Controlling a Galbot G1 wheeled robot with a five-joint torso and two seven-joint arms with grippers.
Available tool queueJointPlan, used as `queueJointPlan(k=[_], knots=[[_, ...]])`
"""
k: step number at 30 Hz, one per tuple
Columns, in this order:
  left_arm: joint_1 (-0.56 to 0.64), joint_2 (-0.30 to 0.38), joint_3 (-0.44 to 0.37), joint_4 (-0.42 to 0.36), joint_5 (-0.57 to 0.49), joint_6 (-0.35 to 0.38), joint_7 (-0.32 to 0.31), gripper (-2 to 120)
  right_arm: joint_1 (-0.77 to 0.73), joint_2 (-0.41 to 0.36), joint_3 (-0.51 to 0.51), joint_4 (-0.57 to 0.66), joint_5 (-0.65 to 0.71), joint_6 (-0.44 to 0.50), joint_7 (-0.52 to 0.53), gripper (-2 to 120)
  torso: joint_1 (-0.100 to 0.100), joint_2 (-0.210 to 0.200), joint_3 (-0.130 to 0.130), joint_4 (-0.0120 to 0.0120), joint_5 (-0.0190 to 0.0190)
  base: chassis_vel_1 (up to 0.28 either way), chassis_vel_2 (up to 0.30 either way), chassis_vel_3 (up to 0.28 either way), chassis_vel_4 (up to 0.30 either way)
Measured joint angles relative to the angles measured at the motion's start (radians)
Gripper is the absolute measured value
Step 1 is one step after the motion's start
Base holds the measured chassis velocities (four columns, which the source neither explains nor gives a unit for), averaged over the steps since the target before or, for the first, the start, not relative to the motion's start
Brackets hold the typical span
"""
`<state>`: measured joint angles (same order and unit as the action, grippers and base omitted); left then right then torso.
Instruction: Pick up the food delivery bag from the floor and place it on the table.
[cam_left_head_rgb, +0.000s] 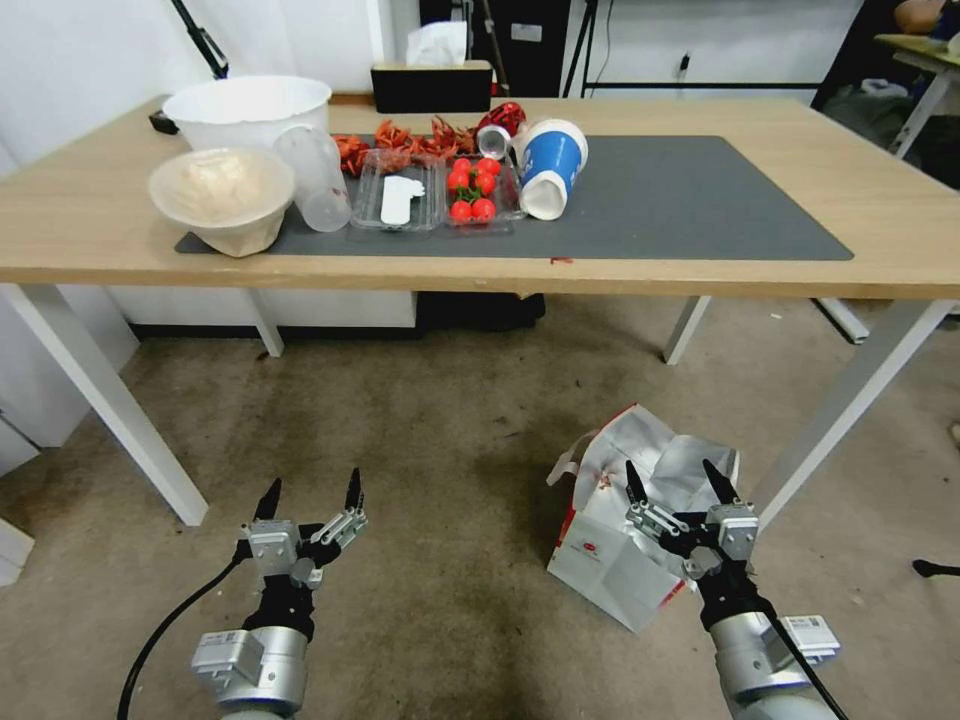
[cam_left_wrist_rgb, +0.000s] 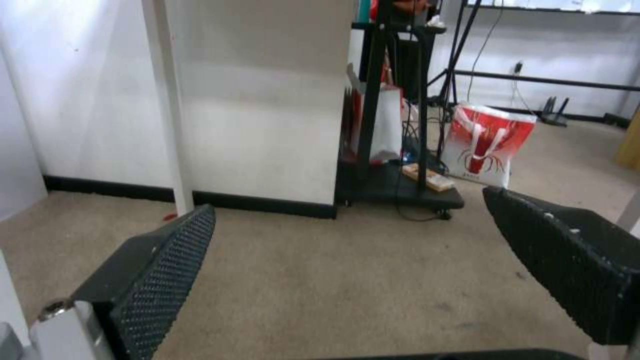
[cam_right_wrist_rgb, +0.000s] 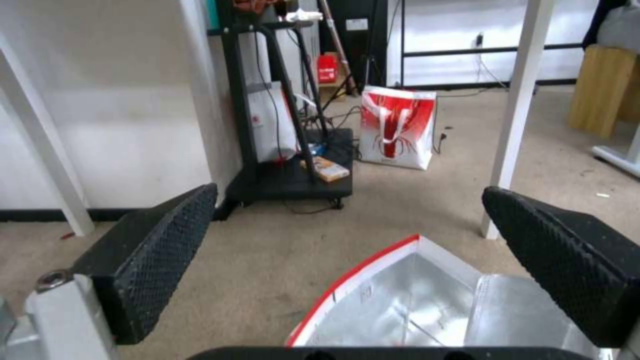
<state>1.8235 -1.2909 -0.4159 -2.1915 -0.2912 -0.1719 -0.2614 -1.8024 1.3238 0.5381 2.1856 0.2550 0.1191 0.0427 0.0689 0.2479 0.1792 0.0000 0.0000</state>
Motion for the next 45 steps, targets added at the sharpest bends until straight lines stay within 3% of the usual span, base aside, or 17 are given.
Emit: queueJointPlan(k=[45], knots=[[-0.001,0.006,-0.003,0.004,-0.008,0.004,-0.001,100,0.017,0.002,-0.006,-0.011,0.009,0.002,0.000,100,-0.031,-0.175,-0.145,0.0000,0.0000,0.000,0.000,0.000,0.000]])
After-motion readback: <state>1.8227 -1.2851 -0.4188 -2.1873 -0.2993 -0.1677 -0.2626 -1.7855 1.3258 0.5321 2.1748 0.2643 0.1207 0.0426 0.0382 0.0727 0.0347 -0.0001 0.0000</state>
